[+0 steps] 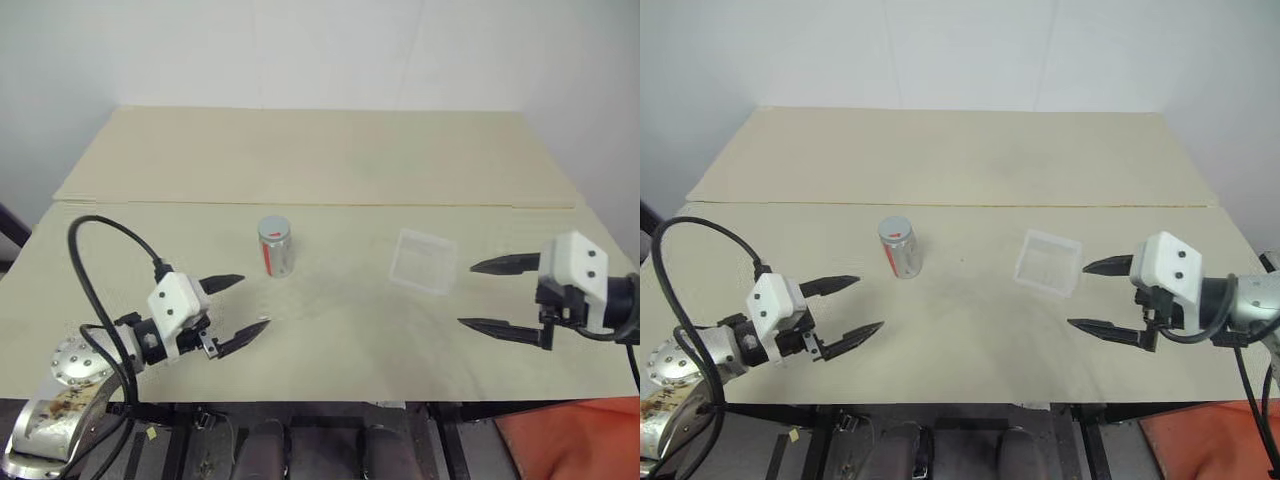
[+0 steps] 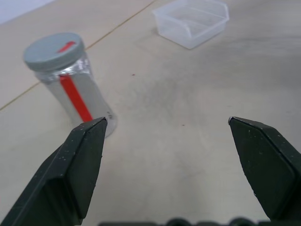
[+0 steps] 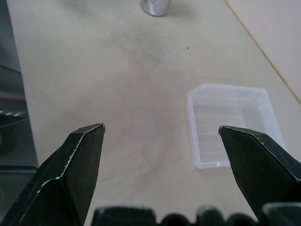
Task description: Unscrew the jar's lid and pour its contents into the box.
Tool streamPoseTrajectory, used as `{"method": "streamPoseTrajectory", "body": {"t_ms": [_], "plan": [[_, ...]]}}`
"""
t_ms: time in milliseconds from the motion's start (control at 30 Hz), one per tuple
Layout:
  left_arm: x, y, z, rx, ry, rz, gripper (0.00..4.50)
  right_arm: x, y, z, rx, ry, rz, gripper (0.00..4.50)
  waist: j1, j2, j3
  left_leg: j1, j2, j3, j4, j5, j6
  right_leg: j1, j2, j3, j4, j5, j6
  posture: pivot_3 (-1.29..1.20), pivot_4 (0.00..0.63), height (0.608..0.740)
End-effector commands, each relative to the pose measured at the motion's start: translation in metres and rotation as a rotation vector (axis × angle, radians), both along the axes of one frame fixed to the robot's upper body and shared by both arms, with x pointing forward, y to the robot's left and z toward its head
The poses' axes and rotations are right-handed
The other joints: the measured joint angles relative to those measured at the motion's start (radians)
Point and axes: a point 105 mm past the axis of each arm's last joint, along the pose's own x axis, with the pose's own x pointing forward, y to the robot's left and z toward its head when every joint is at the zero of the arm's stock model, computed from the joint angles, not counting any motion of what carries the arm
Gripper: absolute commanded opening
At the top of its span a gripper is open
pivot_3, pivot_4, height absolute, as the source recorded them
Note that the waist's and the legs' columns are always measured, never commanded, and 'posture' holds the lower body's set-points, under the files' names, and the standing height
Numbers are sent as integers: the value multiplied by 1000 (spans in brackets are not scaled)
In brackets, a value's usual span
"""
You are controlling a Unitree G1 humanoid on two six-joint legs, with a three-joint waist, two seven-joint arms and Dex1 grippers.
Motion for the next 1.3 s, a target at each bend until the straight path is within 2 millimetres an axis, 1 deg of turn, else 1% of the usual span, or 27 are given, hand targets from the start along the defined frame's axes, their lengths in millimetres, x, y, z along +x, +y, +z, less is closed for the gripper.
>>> {"method": "streamPoseTrajectory", "body": {"t_ms": [33, 200, 400, 500, 600, 700, 800, 933, 1033, 1133, 1300], "plan": [[-6, 1, 2, 43, -34, 13, 4475, 2, 6, 9, -8, -44, 28, 4500, -4, 0, 0, 1, 0, 0, 0, 0, 0, 1, 0, 0, 0, 0, 0, 0, 150, 740], [-9, 7, 4, 58, -26, 64, 4475, 6, -2, 13, -22, -46, 14, 4500, 0, 0, 0, 0, 0, 0, 0, 0, 0, 0, 0, 0, -1, 0, 0, 0, 150, 740], [-4, 20, 7, 74, -64, 120, 4475, 9, 0, 10, -23, -54, 20, 4500, 7, 0, 0, 0, 0, 0, 0, 0, 0, 0, 0, 0, -1, 0, 0, 0, 150, 740], [-1, 23, 9, 75, -88, 130, 4475, 10, -1, 8, -17, -65, 15, 4500, 7, 0, 0, 0, 0, 0, 0, 0, 0, 0, 0, 0, -1, 0, 0, 0, 150, 740], [10, 24, 13, 11, -156, 191, 4475, 13, -1, 4, -2, -69, 6, 4500, 8, 0, 0, 0, 0, 0, 0, 0, 0, 0, 0, 0, -1, 0, 0, 0, 150, 740], [24, 29, 17, -64, -232, 314, 4475, 14, 6, 3, 10, -82, 15, 4500, 9, 0, 0, 0, 0, -1, 1, 0, 0, 1, 0, -1, -1, 0, 0, 0, 150, 740], [31, 20, 13, -145, -266, 341, 4475, 18, 14, 8, 49, -121, 11, 4500, 8, 0, 0, 0, -1, -1, 1, 0, 0, 2, 0, 0, -1, 1, 1, 0, 150, 740], [48, 20, 7, -180, -301, 405, 4475, 18, 21, 9, 70, -129, 27, 4500, 8, 0, 0, 0, -1, -1, 1, 0, 0, 2, 0, 0, -1, 1, 1, 0, 150, 740], [58, 14, -1, -208, -307, 398, 4475, 19, 25, 8, 79, -140, 32, 4500, 8, 0, 0, 0, -1, -1, 1, 0, 0, 2, 0, 0, -1, 1, 1, 0, 150, 740], [70, 10, -11, -199, -301, 407, 4475, 21, 26, 11, 91, -160, 22, 4500, 9, 0, 0, 0, -2, -1, 1, 0, 0, 2, 0, 0, -1, 1, 1, 0, 150, 740], [77, -4, -21, -206, -279, 350, 4475, 24, 23, 14, 99, -187, -5, 4500, 9, 0, 0, 0, -1, -1, 1, 0, 0, 2, 0, 0, -1, 1, 1, 0, 150, 740]]}}
